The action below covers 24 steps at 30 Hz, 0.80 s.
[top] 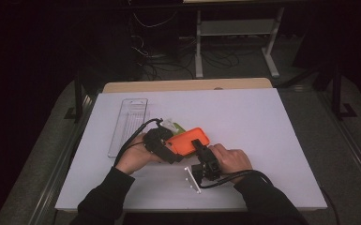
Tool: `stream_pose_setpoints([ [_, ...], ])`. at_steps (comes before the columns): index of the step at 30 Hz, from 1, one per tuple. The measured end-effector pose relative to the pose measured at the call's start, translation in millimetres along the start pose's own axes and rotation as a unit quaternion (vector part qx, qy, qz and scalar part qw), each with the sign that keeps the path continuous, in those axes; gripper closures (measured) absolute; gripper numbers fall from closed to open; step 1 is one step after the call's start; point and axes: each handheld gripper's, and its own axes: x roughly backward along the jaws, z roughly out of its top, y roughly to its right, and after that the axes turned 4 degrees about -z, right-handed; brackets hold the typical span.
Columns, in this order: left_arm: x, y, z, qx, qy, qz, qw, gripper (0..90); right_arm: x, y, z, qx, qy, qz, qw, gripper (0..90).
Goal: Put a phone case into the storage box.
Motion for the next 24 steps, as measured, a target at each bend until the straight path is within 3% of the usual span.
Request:
stream_pose_setpoints([
  [2, 0.2, 0.6, 0.0, 0.001, -0.001, -0.001, 1.0000, 16.1, 0.0, 0.1, -0.2, 0.003, 0.000, -0.001, 1.0000, 72.0],
  [4, 1.0, -0.5, 0.3, -0.013, -0.010, -0.001, 0.9999, 16.1, 0.5, 0.2, 0.0, 0.004, -0.001, 0.000, 1.0000, 75.5],
  [8, -0.9, 0.4, 0.2, -0.008, -0.006, -0.002, 0.9999, 15.9, 0.5, 0.3, -0.1, 0.007, 0.003, 0.004, 1.0000, 77.4],
  [9, -0.4, -0.2, 0.5, -0.019, -0.014, 0.000, 0.9997, 15.8, 0.6, 0.2, -0.1, 0.007, 0.003, 0.005, 1.0000, 77.5],
  [11, -1.8, 0.8, 0.3, -0.012, -0.007, 0.001, 0.9999, 15.6, 0.7, 0.2, -0.1, 0.007, 0.003, 0.007, 0.9999, 77.6],
  [13, -1.3, -1.1, 0.0, -0.016, -0.015, -0.004, 0.9997, 14.9, 1.0, 0.4, -0.3, 0.007, 0.002, 0.009, 0.9999, 77.8],
  [14, -2.8, 0.2, -0.9, -0.002, -0.002, -0.006, 1.0000, 14.9, 1.0, 0.4, -0.3, 0.007, 0.002, 0.009, 0.9999, 77.8],
  [16, -1.6, -1.1, -1.8, -0.011, -0.008, -0.008, 0.9999, 10.0, 1.0, 0.5, -0.6, 0.005, 0.000, 0.008, 1.0000, 77.9],
  [19, -0.7, -0.5, -3.3, 0.003, 0.002, -0.018, 0.9998, 1.1, 0.2, 1.7, -3.2, 0.003, -0.005, 0.013, 0.9999, 77.9],
  [22, 2.9, -2.3, -4.6, -0.003, 0.001, -0.018, 0.9998, 0.0, 0.5, 2.5, -5.1, -0.004, -0.010, 0.012, 0.9999, 77.9],
  [24, 5.1, -2.9, -6.2, 0.001, 0.013, -0.020, 0.9997, 0.0, 0.8, 4.0, -7.2, -0.008, -0.012, 0.013, 0.9998, 77.9],
])
